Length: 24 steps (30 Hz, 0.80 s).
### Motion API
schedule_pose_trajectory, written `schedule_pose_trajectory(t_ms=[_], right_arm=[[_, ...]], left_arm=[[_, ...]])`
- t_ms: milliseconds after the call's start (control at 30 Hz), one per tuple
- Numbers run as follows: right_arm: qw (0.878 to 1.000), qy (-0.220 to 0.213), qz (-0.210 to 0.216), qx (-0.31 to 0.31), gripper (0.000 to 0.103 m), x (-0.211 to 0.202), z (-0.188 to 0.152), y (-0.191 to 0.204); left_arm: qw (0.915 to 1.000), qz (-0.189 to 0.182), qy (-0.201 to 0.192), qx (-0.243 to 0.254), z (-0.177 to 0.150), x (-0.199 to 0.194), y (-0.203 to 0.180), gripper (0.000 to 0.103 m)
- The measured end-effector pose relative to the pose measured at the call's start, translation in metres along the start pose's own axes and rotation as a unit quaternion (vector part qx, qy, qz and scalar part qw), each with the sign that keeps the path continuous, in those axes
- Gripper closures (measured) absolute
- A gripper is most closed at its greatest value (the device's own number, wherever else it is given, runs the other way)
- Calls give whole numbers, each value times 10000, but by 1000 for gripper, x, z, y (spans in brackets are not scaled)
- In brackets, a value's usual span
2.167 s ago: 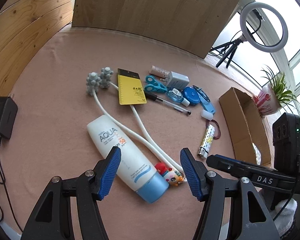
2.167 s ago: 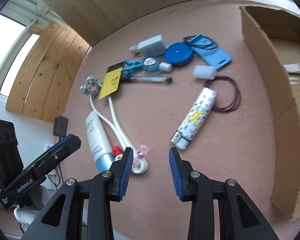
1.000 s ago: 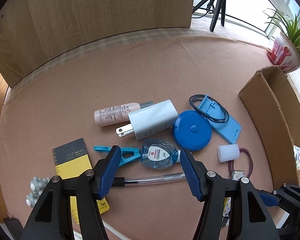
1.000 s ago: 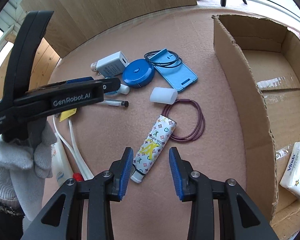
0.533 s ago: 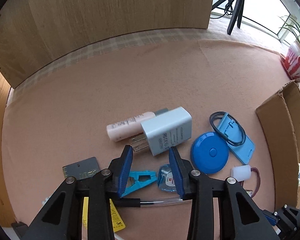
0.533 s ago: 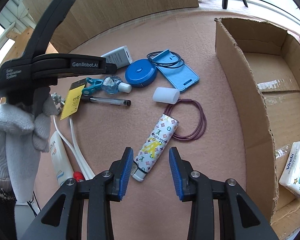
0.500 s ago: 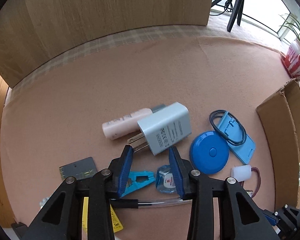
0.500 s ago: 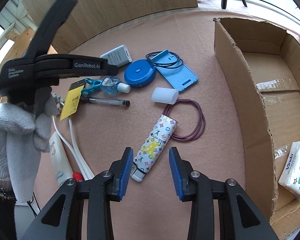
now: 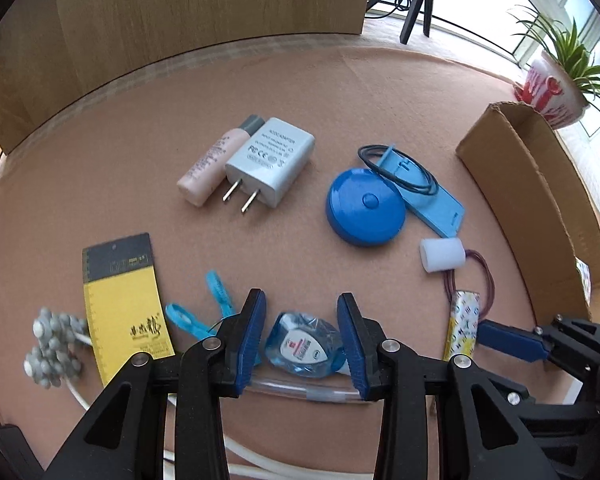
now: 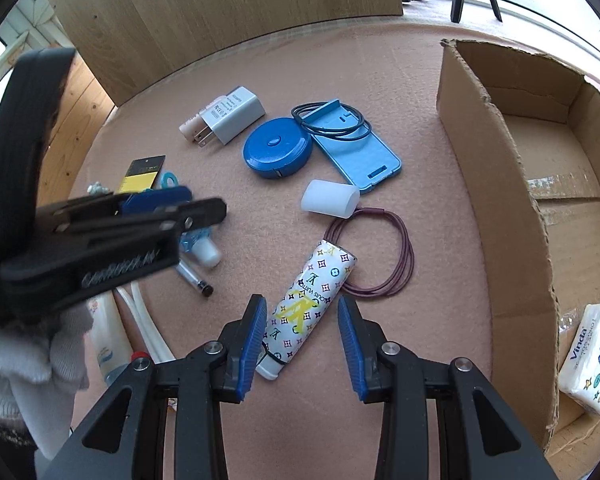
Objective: Organize objects
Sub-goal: 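Close the right tool on the patterned lighter while the left tool grasps the blue sanitizer bottle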
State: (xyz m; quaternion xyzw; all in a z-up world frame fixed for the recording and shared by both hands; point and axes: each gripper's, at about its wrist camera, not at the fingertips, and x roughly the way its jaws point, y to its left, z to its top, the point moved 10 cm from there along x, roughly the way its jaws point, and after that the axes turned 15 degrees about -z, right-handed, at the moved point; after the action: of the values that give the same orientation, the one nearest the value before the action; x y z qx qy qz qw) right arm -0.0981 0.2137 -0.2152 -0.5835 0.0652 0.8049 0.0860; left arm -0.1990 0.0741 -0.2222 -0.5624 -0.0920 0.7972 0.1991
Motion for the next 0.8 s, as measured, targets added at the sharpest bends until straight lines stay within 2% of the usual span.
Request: schedule_pose_trajectory(t_ms=[267, 400, 533, 700, 800], right_arm=[[9993, -104, -272, -219, 68, 10, 10, 11], [9974, -168, -395, -579, 67, 10, 10, 22], [9934, -276, -520, -981, 67, 8, 4, 25], [9940, -250, -456, -959, 69, 7, -2, 15], [9953, -200, -371, -874, 69, 6, -7, 8]], left_arm=[[9994, -220, -239, 100, -37, -15, -10, 63], [9989, -274, -332, 187, -47, -20, -14, 63], [9990, -269, -355, 91, -42, -18, -6, 62], [9982, -74, -582, 103, -44, -30, -8, 53], [9977, -160, -656, 7, -45, -31, -11, 52]])
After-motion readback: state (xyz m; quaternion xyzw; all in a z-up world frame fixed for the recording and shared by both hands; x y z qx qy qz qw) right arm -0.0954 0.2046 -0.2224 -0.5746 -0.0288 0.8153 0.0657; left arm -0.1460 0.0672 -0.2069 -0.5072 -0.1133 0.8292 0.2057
